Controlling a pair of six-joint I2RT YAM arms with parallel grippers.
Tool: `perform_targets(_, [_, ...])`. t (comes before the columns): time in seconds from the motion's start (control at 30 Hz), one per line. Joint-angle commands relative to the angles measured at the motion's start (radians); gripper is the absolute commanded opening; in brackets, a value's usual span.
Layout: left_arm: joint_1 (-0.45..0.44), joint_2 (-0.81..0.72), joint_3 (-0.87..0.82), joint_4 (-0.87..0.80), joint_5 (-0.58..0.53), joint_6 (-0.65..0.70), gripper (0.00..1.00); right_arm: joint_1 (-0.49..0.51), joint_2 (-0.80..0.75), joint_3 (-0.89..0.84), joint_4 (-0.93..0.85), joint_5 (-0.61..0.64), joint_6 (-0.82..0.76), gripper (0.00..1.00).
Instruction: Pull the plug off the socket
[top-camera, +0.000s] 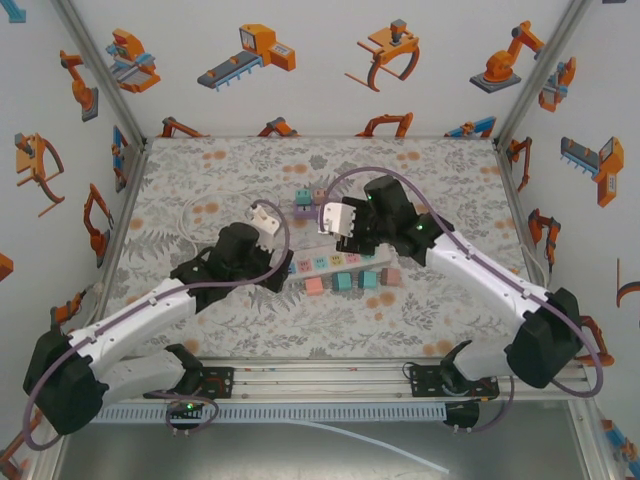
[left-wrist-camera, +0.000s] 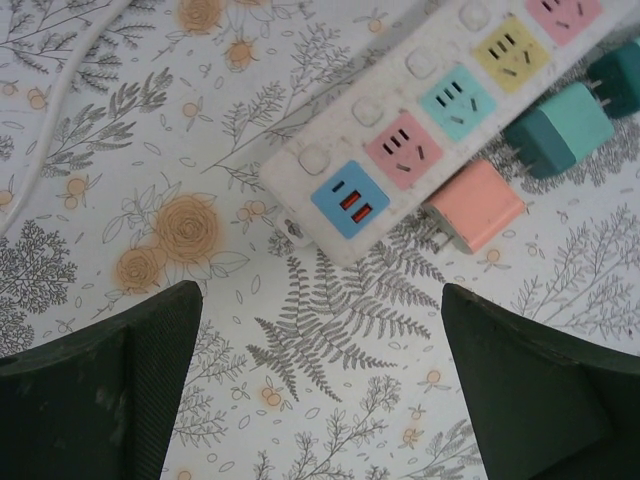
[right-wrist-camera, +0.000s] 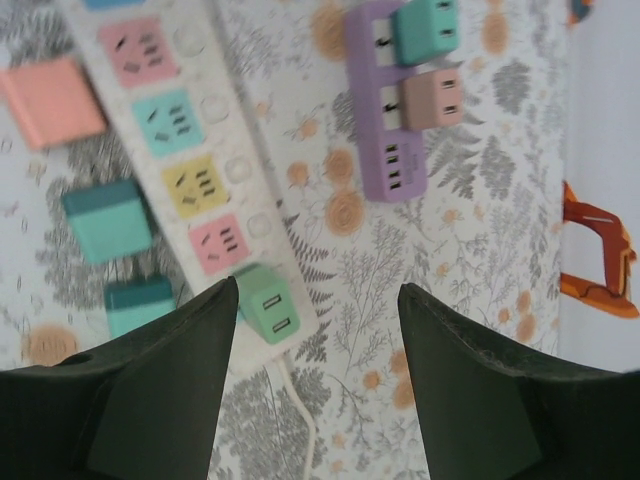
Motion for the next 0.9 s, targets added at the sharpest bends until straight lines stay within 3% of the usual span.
perform_targets(0.0, [0.058,0.017,0.009,0.053,0.068,-0.059,0.97,-0.023,0.078,0.083,-0.273,-0.063,-0.217,0.59])
perform_targets(0.37, [0.096,0.124,0.028,0.088,0.175,-0.069,0.97,-0.088,0.239,0.134,-0.322,-0.034,-0.307,0.58])
perform_targets(0.87, [0.098,0.261,0.055,0.105,0.169,-0.050,0.97,-0.094,0.397,0.201,-0.303,0.023,-0.287,0.51])
